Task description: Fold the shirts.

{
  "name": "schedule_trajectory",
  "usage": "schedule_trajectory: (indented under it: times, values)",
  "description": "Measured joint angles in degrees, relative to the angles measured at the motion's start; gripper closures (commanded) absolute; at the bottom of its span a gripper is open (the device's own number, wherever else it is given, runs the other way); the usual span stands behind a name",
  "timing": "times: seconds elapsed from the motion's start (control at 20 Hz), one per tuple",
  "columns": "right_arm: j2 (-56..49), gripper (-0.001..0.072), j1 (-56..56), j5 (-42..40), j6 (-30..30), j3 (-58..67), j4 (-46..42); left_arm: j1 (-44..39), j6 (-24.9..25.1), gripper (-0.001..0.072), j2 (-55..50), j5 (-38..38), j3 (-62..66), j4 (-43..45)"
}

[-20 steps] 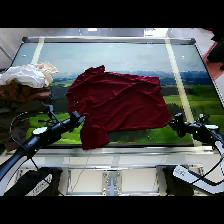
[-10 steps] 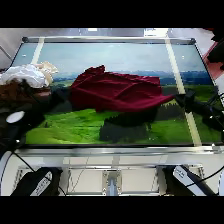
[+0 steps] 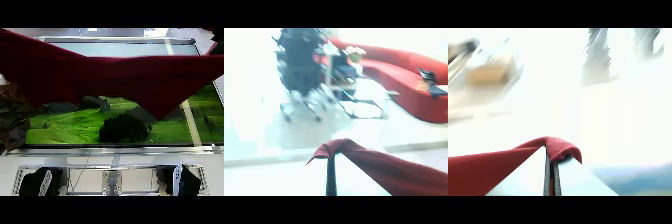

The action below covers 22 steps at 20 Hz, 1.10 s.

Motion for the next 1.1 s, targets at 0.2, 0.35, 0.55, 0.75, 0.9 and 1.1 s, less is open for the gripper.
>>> schedule_trajectory:
  times: [0.2, 0.35, 0.55, 0.75, 0.9, 1.1]
  values:
    - [-1.0, 0.0682, -0.8, -4.6, 1.1, 8.8, -2.7, 0.2, -2.8, 0.0696, -4.2, -2.6, 9.8, 7.2]
    - [-6.8, 0.0682, -0.8, -2.3, 1.4, 9.7, 1.3, 0.2, -3.7, 0.0695, -11.7, -4.8, 12.8, 8.9]
    - [-17.5, 0.0681, 6.0, -0.1, 0.4, 4.0, 3.3, -2.0, -5.0, 0.0696, -26.4, -9.8, 14.1, 10.4]
    - [-29.9, 0.0681, 21.2, -8.0, 0.8, -5.0, -9.2, -10.7, -6.9, 0.0695, -44.1, -11.5, 14.5, 17.9]
    - [-41.0, 0.0681, 30.1, -18.9, 3.6, -9.0, -16.7, -17.4, -14.4, 0.0695, -56.5, -7.3, 14.5, 30.4]
    - [-54.8, 0.0681, 35.4, -33.7, 6.1, -10.8, -16.7, -20.9, -25.4, 0.0695, -66.9, 1.1, 14.6, 43.0]
